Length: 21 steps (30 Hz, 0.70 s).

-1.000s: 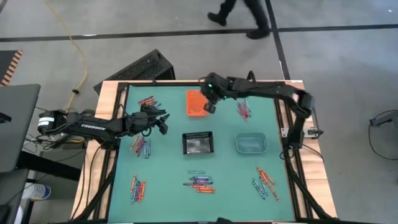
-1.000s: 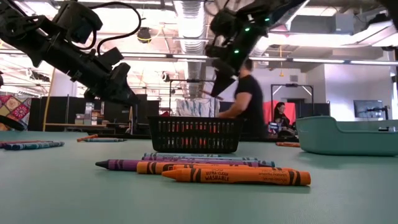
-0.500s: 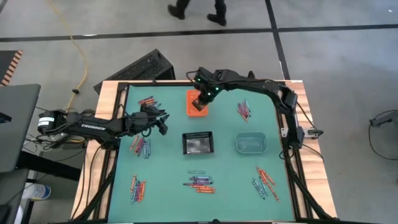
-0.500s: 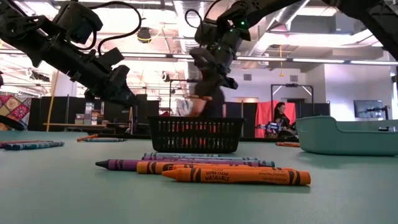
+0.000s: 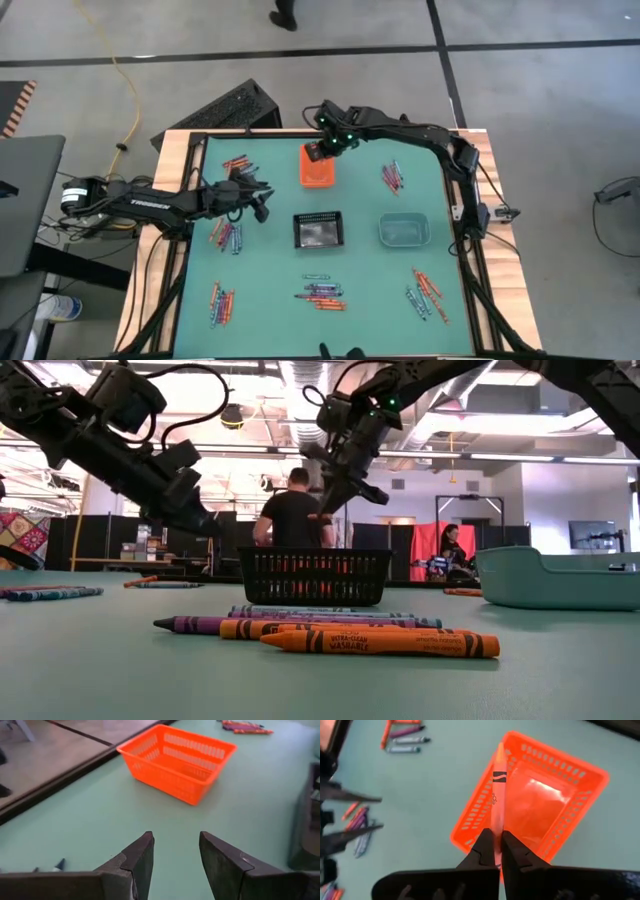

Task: Sort crayons
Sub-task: Put the orange crayon into the orange bin, then put the violet crayon into the black bin

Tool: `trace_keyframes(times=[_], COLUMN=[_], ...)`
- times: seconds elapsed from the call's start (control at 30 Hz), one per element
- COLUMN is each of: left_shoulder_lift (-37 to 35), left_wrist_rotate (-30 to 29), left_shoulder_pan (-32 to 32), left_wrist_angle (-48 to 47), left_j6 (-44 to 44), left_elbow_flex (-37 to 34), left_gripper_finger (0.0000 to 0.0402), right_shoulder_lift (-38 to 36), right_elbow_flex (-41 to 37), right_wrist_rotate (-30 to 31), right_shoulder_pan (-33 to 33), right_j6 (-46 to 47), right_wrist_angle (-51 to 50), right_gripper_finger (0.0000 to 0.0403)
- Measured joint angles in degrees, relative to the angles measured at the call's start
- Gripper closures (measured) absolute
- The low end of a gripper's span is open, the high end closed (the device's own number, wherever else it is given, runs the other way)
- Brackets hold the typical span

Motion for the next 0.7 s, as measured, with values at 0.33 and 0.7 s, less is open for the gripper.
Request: trace_keyframes(times=[0.33,0.7], left_shoulder_lift=[0.0,0.0], left_wrist_rotate=[5.0,6.6], left_shoulder_pan=[0.0,0.0], left_wrist_angle=[-0.1,-0.1], left_j6=[-0.9,-2.3], left_elbow_flex=[0.0,0.0], left_gripper_finger=[0.0253,0.0253], right_shoulder_lift=[0.0,-4.6], right_elbow_flex=[0.0,-0.1], right_wrist_rotate=[1.0,1.3], right_shoulder_pan=[-0.2,2.9], right_j6=[1.8,-7.3], right_wrist_angle=[0.7,-11.2], right_gripper_finger=[0.0309,0.0263])
